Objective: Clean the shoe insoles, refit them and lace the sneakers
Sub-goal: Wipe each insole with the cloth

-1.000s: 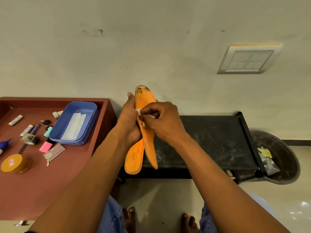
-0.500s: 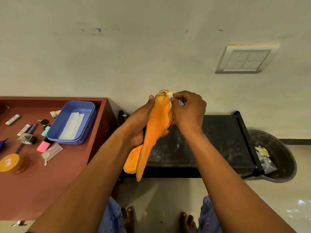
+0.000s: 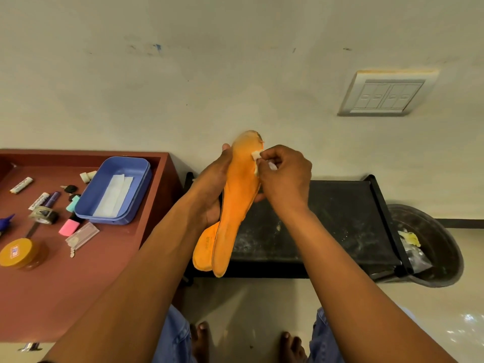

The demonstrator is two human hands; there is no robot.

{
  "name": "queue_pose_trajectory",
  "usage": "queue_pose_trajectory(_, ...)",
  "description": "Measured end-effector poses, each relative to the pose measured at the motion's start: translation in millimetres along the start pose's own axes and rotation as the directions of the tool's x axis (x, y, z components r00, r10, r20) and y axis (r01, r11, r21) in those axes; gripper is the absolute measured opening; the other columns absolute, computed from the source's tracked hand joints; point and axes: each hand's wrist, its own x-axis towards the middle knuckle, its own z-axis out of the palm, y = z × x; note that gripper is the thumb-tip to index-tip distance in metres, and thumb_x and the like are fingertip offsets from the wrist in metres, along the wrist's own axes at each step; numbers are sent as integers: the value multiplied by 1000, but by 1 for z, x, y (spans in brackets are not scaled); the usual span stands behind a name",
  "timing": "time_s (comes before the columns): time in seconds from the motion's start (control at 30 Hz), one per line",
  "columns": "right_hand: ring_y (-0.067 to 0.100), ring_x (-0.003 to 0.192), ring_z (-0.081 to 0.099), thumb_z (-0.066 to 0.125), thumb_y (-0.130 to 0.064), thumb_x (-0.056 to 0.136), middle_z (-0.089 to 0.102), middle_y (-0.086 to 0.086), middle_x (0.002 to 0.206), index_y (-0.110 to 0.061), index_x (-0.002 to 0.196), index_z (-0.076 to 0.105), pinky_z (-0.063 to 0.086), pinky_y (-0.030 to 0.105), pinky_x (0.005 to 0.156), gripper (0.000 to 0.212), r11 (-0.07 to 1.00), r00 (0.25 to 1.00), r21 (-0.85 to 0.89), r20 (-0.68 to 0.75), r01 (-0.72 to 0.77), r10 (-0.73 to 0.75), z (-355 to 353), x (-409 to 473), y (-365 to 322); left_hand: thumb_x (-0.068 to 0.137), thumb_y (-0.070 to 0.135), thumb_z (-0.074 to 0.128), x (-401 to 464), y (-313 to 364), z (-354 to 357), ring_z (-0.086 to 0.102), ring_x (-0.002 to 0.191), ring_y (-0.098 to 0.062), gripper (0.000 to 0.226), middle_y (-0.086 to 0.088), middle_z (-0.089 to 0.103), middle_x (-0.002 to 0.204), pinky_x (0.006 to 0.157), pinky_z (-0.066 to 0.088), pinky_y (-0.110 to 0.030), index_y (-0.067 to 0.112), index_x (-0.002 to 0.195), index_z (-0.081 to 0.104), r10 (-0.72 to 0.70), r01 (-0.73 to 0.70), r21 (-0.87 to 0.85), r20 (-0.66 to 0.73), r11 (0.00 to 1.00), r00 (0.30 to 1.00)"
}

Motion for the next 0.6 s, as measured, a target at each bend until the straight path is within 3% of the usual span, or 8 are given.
queue_pose_trajectory(0.07, 10, 77, 71, 72, -20, 89, 73, -10, 87, -22, 92, 76, 63, 39, 72, 5, 999, 999, 29, -40, -32, 34, -6, 3, 0, 103, 61, 35, 0, -1, -1, 74, 104, -34, 61, -17, 75, 117, 83, 63, -49, 14, 132, 61, -2, 2, -7, 25, 1000, 1000)
queue_pose_trajectory(0.13, 9, 77, 71, 73, -19, 89, 73, -10, 85, -22, 92, 77, 63, 38, 69, 6, 996, 999, 76, -6, -44, 45, -7, 3, 0, 103, 62, 35, 2, 0, -3, 73, 108, -36, 64, -18, 72, 123, 87, 61, -52, 13, 139, 57, 4, -3, -29, 41, 1000, 999)
queue_pose_trajectory(0.23, 4, 76, 71, 79, -19, 85, 73, -12, 84, -25, 89, 79, 62, 31, 70, 7, 992, 988, 123, 153, -35, 16, -3, -1, -4, 103, 63, 30, 5, 2, -8, 76, 99, -31, 69, -18, 74, 119, 78, 64, -43, 10, 138, 59, 20, -18, -84, 22, 996, 1000)
queue_pose_trajectory(0.33, -9, 70, 65, 83, -16, 82, 70, -19, 77, -20, 88, 81, 51, 12, 67, 7, 993, 928, 115, 367, 26, -66, 5, -13, -13, 101, 69, 25, 11, 6, -16, 73, 109, -32, 79, -19, 69, 129, 87, 62, -44, 7, 139, 58, 52, -50, -196, 5, 979, 999)
queue_pose_trajectory(0.4, -5, 68, 65, 84, -11, 80, 71, -16, 75, -17, 87, 81, 53, 16, 68, 10, 990, 872, 137, 481, 32, -94, 9, -19, -18, 101, 71, 24, 13, 10, -24, 73, 106, -33, 81, -21, 66, 133, 83, 63, -45, 8, 135, 61, 81, -85, -289, -26, 954, 996)
queue_pose_trajectory(0.5, 5, 75, 70, 85, -8, 79, 76, -5, 81, -13, 88, 80, 60, 27, 76, 12, 982, 830, 190, 545, 16, -119, 9, -19, -19, 100, 72, 23, 14, 13, -32, 74, 98, -35, 79, -22, 67, 130, 74, 63, -50, 10, 130, 61, 108, -117, -383, -45, 916, 993)
queue_pose_trajectory(0.6, 3, 76, 71, 84, -6, 79, 75, -9, 80, -13, 87, 80, 58, 22, 76, 12, 971, 851, 236, 502, 37, -154, 9, -20, -19, 102, 70, 18, 16, 10, -31, 75, 101, -33, 77, -15, 76, 112, 83, 61, -51, 12, 131, 61, 127, -128, -405, -30, 905, 991)
